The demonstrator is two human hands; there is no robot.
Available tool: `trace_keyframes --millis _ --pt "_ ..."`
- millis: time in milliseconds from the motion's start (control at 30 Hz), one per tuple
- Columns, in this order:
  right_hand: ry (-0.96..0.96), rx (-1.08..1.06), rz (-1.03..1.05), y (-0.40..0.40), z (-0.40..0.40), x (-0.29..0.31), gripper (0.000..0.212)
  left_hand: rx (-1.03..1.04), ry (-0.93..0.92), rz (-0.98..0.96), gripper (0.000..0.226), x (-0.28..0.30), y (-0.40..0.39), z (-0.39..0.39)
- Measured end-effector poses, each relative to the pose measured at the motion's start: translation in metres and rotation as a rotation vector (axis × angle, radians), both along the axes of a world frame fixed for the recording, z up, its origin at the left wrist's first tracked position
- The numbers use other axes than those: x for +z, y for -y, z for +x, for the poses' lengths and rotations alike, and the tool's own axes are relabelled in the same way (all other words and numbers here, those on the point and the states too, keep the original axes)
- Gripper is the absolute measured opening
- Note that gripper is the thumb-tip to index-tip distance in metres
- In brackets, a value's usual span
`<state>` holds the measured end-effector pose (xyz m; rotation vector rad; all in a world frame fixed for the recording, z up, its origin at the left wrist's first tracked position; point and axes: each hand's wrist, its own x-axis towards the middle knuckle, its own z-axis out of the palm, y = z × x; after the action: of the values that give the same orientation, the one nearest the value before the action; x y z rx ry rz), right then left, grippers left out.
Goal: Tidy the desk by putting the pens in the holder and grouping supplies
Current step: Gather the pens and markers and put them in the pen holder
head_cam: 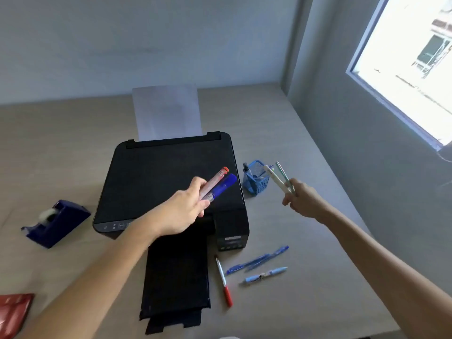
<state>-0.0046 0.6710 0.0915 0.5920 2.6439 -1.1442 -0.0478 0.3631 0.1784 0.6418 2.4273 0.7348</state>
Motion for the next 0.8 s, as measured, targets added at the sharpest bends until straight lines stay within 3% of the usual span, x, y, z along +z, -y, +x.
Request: trace_keyframes --millis 133,267,400,500,633,733,800 --pt "0.095 0.032 -0.011 -0.024 -0.042 -0.002 0.014 -0.046 -0.086 -0.114 0.04 0.006 -0.076 -0.052" --pt "0.198 0.133 0.066 -0.035 -0.083 0.006 0.004 -0.119 -0.128 -0.301 0.029 -0.019 -0.145 -0.095" --pt "0.328 0.324 0.226 -0.049 -0.115 0.002 0.018 -0.125 -0.076 -0.479 0.03 -0.05 -0.195 -0.115" --pt "0.364 0.406 0.321 -0.055 -0.132 0.001 0.01 -0.126 -0.074 -0.627 0.028 -0.062 -0.216 -0.121" --pt "0.348 0.417 0.368 -0.055 -0.152 -0.001 0.017 -0.06 -0.048 -0.677 0.025 -0.077 -0.234 -0.136" --pt "0.294 0.411 0.416 -0.053 -0.166 -0.007 0.04 0.013 -0.036 -0.643 0.033 -0.085 -0.239 -0.145" --pt "0.227 0.415 0.455 -0.051 -0.173 -0.01 0.042 0.032 -0.051 -0.612 0.033 -0.086 -0.241 -0.149"
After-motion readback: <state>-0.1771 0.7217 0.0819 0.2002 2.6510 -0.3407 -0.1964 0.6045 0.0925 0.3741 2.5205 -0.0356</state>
